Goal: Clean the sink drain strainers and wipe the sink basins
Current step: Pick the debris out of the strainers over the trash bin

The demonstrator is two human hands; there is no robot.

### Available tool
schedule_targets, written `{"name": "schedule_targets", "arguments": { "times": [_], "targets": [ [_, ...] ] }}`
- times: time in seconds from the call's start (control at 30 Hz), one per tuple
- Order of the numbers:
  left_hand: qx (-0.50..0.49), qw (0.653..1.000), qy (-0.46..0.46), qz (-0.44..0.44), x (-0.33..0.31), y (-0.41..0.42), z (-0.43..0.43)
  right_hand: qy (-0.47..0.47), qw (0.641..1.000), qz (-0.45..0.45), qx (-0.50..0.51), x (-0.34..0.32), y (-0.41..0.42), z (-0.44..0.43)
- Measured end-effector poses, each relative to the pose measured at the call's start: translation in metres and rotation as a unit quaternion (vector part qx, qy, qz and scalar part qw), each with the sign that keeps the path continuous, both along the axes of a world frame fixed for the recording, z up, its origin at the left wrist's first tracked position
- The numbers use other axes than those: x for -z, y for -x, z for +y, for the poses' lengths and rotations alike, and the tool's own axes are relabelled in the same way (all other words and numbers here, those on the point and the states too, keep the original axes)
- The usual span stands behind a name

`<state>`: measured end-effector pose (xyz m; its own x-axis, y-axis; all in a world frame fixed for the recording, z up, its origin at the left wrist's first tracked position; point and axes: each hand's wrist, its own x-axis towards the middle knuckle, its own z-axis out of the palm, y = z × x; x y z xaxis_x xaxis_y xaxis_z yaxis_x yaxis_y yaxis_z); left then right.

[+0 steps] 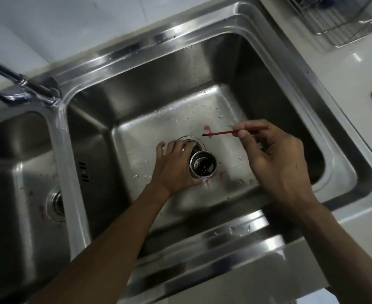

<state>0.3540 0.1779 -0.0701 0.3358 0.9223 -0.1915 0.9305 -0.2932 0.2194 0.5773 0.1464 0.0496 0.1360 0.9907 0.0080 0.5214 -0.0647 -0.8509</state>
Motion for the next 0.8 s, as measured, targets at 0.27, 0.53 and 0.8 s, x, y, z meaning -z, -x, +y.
{"name": "schedule_targets", "arguments": {
  "times": [0.27,0.53,0.8],
  "targets": [
    [0.012,1.000,0.004,0.009,0.006,-0.025,-0.003,0.002,1.000,0.005,0.028,-0.009,-0.023,-0.014],
    [-0.040,0.996,-0.058,-0.049,-0.049,-0.047,-0.018,-0.022,0.996,0.053,0.063,-0.034,-0.052,-0.045],
    [0.011,0.986,-0.150,-0.077,-0.151,-0.141,-0.019,-0.097,0.975,0.135,0.146,-0.083,-0.124,-0.089]
  ]
}}
